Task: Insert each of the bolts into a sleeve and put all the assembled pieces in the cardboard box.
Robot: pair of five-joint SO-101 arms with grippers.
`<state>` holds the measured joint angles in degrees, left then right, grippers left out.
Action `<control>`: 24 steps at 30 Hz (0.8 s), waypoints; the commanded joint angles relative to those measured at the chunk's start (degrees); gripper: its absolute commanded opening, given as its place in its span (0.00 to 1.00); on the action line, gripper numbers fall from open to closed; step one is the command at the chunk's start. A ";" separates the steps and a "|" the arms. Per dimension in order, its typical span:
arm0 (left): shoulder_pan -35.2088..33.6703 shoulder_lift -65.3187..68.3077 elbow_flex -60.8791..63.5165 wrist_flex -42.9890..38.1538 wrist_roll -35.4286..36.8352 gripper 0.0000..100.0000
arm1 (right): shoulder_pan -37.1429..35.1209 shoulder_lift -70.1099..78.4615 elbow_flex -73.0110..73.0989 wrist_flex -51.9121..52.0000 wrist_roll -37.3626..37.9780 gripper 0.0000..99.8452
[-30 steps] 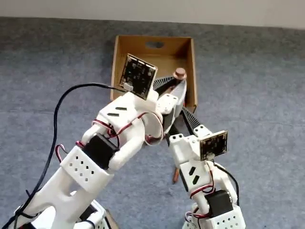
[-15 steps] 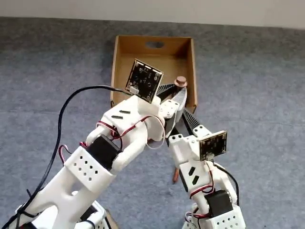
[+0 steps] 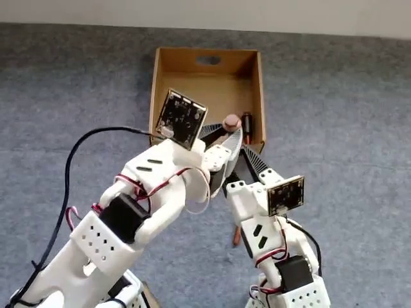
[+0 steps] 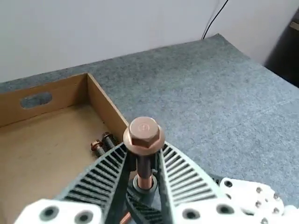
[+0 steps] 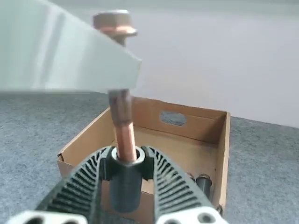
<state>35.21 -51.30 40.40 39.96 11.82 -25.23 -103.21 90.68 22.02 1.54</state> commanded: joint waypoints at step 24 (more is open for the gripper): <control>0.48 -0.48 5.93 -2.02 -0.26 0.01 | 3.74 -0.31 -1.10 -1.45 -0.70 0.01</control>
<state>35.30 -52.44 46.46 38.02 11.47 -24.09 -103.03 91.21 22.20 1.54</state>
